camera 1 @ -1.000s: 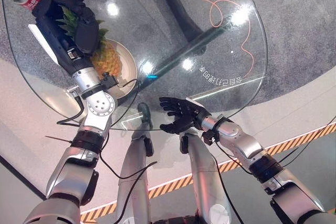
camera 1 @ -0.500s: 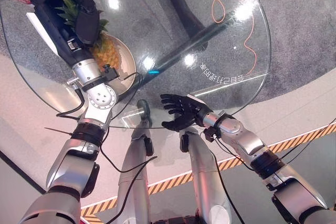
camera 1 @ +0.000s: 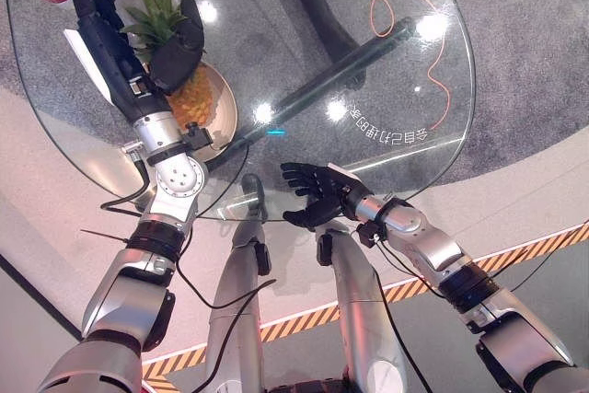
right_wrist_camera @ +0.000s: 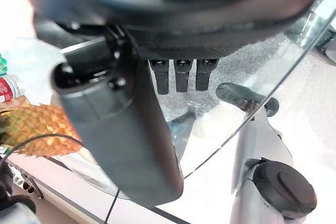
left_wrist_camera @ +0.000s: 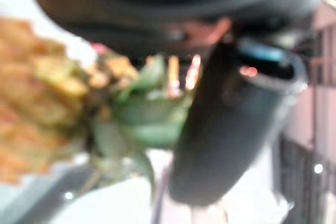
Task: Pick up the fruit to the plate
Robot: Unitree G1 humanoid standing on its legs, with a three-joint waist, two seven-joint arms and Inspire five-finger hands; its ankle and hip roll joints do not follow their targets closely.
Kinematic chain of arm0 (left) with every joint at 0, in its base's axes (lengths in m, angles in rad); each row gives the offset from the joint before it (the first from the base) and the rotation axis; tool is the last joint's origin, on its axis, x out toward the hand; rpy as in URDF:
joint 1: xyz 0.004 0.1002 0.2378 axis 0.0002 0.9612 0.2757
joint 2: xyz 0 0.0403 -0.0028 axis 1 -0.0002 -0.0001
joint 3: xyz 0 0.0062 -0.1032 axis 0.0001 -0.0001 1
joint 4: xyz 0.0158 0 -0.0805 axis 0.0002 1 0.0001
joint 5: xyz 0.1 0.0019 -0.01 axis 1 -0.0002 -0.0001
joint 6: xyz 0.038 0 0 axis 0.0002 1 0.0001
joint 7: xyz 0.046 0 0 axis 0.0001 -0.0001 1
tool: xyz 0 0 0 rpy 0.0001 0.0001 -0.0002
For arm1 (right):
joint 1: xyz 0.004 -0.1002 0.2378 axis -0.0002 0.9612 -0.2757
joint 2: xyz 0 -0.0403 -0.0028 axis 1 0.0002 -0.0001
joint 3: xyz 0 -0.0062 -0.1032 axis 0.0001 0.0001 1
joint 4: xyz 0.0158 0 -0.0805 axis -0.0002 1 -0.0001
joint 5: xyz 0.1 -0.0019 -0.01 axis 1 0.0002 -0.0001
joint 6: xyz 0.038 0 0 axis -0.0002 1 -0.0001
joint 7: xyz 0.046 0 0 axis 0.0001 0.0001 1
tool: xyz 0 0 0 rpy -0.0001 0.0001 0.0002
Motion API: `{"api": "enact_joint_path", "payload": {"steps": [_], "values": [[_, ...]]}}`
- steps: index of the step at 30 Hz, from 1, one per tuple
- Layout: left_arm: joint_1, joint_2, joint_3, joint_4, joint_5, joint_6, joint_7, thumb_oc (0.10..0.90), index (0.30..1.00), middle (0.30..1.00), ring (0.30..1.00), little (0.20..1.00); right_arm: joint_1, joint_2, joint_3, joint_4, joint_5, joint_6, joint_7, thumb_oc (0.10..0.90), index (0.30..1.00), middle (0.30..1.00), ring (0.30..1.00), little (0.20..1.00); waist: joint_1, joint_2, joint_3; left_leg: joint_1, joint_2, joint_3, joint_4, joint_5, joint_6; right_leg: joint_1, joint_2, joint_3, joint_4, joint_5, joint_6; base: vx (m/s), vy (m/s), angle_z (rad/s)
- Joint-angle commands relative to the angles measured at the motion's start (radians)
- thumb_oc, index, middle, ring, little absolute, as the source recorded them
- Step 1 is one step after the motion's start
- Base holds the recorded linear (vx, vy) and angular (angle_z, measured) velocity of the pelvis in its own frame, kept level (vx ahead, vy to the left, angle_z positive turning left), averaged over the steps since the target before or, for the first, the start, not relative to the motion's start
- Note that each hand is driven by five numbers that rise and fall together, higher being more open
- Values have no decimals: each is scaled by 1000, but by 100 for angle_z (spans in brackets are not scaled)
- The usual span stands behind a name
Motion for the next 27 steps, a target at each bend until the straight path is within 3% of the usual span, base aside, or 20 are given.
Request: {"api": "enact_joint_path", "payload": {"steps": [1, 27], "values": [[-23, -29, 33, -65, 8, -77, -15, 800, 900, 900, 900, 900, 52, 8, -34, -118, -1, -36, 39, 800, 900, 900, 900, 900, 6, 49, -22, 46, -61, -21, 134, -133, 30, 68, 4, -70, -214, 223, 50, 0, 0, 0], [194, -43, 110, -125, -87, -51, -123, 800, 900, 900, 900, 900, 157, 19, -93, -147, -55, -52, 81, 800, 900, 900, 900, 900, 46, 82, -22, 160, -44, -31, 117, -120, 22, 178, -23, -104, -182, 178, 45, -9, -40, 3]]}}
